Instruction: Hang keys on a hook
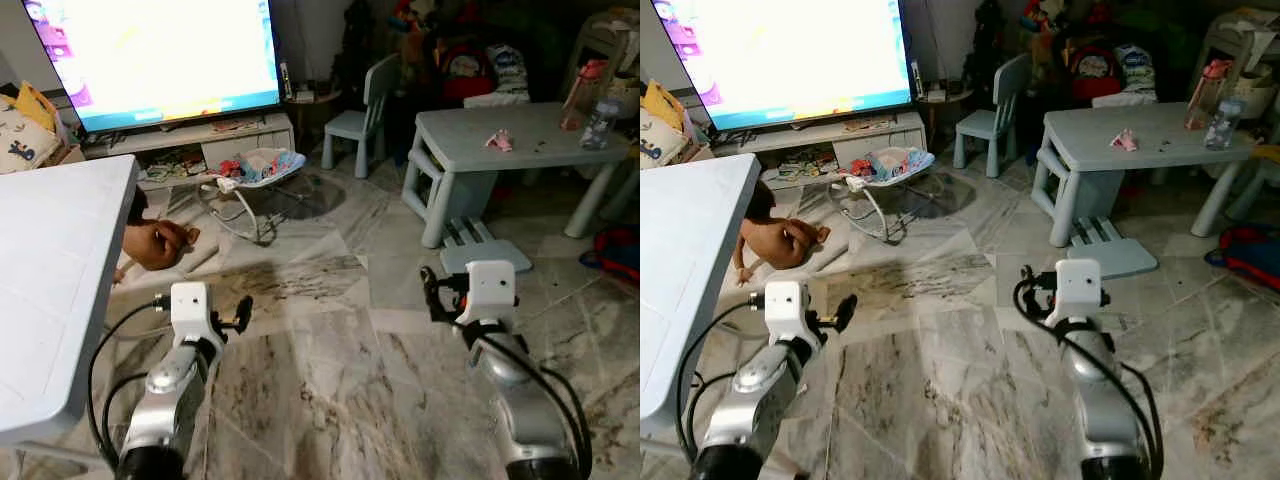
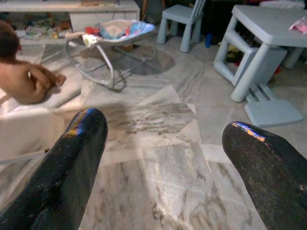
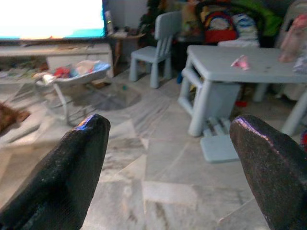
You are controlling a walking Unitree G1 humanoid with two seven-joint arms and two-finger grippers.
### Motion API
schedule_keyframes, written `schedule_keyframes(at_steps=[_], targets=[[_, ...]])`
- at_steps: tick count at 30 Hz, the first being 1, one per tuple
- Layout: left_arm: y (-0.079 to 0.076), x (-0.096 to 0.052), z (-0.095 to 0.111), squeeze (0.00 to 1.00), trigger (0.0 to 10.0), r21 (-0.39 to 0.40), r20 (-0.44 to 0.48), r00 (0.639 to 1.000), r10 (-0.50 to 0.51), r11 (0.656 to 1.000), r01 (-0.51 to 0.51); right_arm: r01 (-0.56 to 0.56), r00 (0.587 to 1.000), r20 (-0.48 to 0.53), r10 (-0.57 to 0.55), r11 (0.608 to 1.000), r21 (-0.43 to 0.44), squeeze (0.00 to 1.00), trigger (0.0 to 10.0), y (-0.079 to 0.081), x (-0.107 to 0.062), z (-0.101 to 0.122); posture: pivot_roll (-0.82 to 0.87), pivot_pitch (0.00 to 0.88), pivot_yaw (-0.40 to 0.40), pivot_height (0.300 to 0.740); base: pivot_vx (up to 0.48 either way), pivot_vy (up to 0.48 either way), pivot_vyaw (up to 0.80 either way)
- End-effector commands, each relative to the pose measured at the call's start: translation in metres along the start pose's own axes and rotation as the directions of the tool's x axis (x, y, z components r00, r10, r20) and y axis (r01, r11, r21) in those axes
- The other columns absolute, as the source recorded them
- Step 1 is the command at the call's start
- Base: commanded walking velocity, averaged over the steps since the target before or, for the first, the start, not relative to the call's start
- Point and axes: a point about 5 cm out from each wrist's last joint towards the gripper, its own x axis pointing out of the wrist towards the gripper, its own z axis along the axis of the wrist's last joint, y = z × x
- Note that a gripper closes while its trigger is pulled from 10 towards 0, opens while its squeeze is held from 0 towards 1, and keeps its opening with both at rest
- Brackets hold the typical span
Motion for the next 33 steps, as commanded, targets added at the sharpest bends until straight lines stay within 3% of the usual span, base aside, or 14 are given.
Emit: schedule_keyframes(at_steps=[1, 7, 11, 17, 18, 23, 25, 27, 29, 30, 33], targets=[[0.008, 0.005, 0.008, 0.00, 10.0, 0.012, 0.014, 1.000, 0.023, 1.000, -0.023, -0.007, 1.000, 0.008, 0.007, 1.000, 0.003, 0.00, 10.0, -0.002, 0.009, 0.004, -0.05, 0.000, 0.051, 0.740, 0.000, 0.000, 0.00], [0.026, 0.013, 0.013, 0.00, 10.0, 0.008, -0.024, 0.996, 0.080, 0.997, -0.080, -0.008, 0.999, -0.038, 0.008, 1.000, -0.003, 0.00, 10.0, -0.014, 0.024, 0.000, -0.05, 0.000, 0.045, 0.740, 0.000, 0.000, 0.00], [0.041, 0.015, 0.002, 0.00, 10.0, 0.030, -0.118, 0.987, 0.107, 0.994, -0.104, 0.027, 0.998, -0.063, -0.028, 0.999, -0.017, 0.00, 10.0, -0.025, 0.031, -0.008, -0.06, 0.000, 0.047, 0.740, 0.000, 0.000, 0.00], [0.048, 0.011, -0.022, 0.00, 10.0, 0.069, -0.237, 0.964, 0.122, 0.992, -0.108, 0.074, 0.985, -0.158, -0.072, 0.997, 0.004, 0.00, 10.0, -0.035, 0.033, -0.031, -0.06, 0.000, 0.056, 0.740, 0.000, 0.000, 0.00], [0.050, 0.004, -0.041, 0.00, 10.0, 0.086, -0.312, 0.941, 0.128, 0.991, -0.106, 0.096, 0.969, -0.232, -0.088, 0.995, 0.023, 0.00, 10.0, -0.038, 0.029, -0.048, -0.06, 0.000, 0.055, 0.740, 0.000, 0.000, 0.00], [0.053, -0.009, -0.068, 0.00, 10.0, 0.058, -0.415, 0.899, 0.137, 0.991, -0.124, 0.131, 0.924, -0.367, -0.110, 0.991, 0.033, 0.00, 10.0, -0.038, 0.013, -0.081, -0.06, 0.000, 0.047, 0.740, 0.000, 0.000, 0.00], [0.053, -0.016, -0.080, 0.00, 10.0, 0.099, -0.457, 0.878, 0.140, 0.989, -0.106, 0.125, 0.898, -0.429, -0.099, 0.992, 0.032, 0.00, 10.0, -0.035, 0.002, -0.098, -0.06, 0.000, 0.044, 0.740, 0.000, 0.000, 0.00], [0.056, -0.031, -0.100, 0.00, 10.0, 0.124, -0.529, 0.833, 0.165, 0.985, -0.116, 0.131, 0.847, -0.526, -0.082, 0.990, 0.056, 0.00, 10.0, -0.029, -0.017, -0.124, -0.05, 0.000, 0.035, 0.740, 0.000, 0.000, 0.00], [0.057, -0.037, -0.108, 0.00, 10.0, 0.154, -0.559, 0.812, 0.169, 0.983, -0.098, 0.123, 0.819, -0.571, -0.064, 0.990, 0.066, 0.00, 10.0, -0.023, -0.029, -0.137, -0.06, 0.000, 0.038, 0.740, 0.000, 0.000, 0.00], [0.057, -0.043, -0.116, 0.00, 10.0, 0.185, -0.587, 0.792, 0.169, 0.980, -0.072, 0.121, 0.782, -0.621, -0.044, 0.989, 0.082, 0.00, 10.0, -0.017, -0.042, -0.151, -0.06, 0.000, 0.041, 0.740, 0.000, 0.000, 0.00], [0.056, -0.052, -0.127, 0.00, 10.0, 0.189, -0.621, 0.765, 0.171, 0.980, -0.066, 0.121, 0.741, -0.671, -0.022, 0.987, 0.101, 0.00, 10.0, -0.012, -0.056, -0.164, -0.05, 0.000, 0.043, 0.740, 0.000, 0.000, 0.00]])
